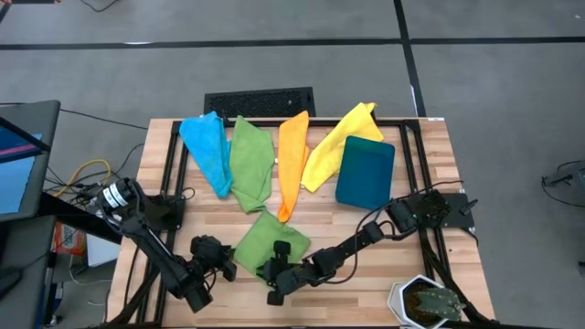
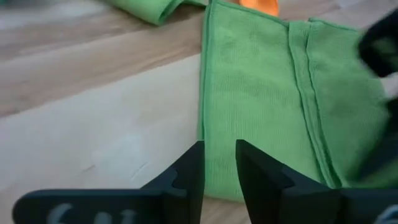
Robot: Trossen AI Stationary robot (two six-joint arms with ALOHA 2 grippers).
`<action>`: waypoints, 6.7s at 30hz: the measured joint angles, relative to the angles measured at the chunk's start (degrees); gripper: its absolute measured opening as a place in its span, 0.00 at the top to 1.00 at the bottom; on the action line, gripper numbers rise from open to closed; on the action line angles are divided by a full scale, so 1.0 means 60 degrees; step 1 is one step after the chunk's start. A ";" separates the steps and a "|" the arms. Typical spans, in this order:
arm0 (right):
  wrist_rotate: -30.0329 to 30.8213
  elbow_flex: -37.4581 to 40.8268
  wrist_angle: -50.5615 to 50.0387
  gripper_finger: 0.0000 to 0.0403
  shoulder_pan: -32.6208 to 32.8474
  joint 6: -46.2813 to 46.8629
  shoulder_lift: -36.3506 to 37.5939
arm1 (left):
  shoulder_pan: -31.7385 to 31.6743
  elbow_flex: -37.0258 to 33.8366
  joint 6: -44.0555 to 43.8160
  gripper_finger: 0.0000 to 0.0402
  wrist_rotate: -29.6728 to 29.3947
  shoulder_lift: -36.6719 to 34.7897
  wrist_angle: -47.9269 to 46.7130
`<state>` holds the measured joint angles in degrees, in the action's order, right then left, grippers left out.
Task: Fold microfiber towels
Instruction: Fold the bottom green microfiber cloth
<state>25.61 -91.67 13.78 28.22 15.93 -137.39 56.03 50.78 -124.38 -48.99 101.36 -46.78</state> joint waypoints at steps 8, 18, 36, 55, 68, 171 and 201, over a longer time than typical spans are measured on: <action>0.0458 0.0029 0.0208 0.76 0.0058 -0.0183 -0.0002 | 0.0079 -0.0043 -0.0145 0.78 -0.0058 0.0000 0.0028; 0.0264 0.0142 0.0520 0.76 -0.0195 0.0146 -0.0429 | 0.0058 -0.0043 -0.0144 0.78 0.0019 0.0000 0.0065; 0.0211 -0.0038 0.0104 0.76 -0.0254 0.0341 -0.0640 | 0.0168 -0.0580 -0.0636 0.78 -0.0061 -0.0004 0.1445; 0.0268 0.0043 -0.0021 0.76 -0.0291 0.0409 -0.0343 | -0.0485 -0.1540 0.1793 0.91 0.1119 -0.0060 0.4204; 0.1784 0.0029 -0.2351 0.76 0.0455 0.1676 0.1447 | -0.0510 -0.0872 0.2057 1.00 0.1348 -0.0007 0.3864; 0.2079 0.0953 -0.3910 0.76 0.1075 0.4805 0.0864 | -0.4070 0.1341 1.4315 1.00 0.7322 -0.1417 0.6320; 0.2012 0.0968 -0.3906 0.76 0.1112 0.4514 0.0835 | -0.4560 0.1939 1.5092 1.00 0.8942 0.0178 0.7842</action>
<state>37.68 -85.86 -9.66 34.89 43.01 -132.38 28.67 62.42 -33.83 4.66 102.43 0.27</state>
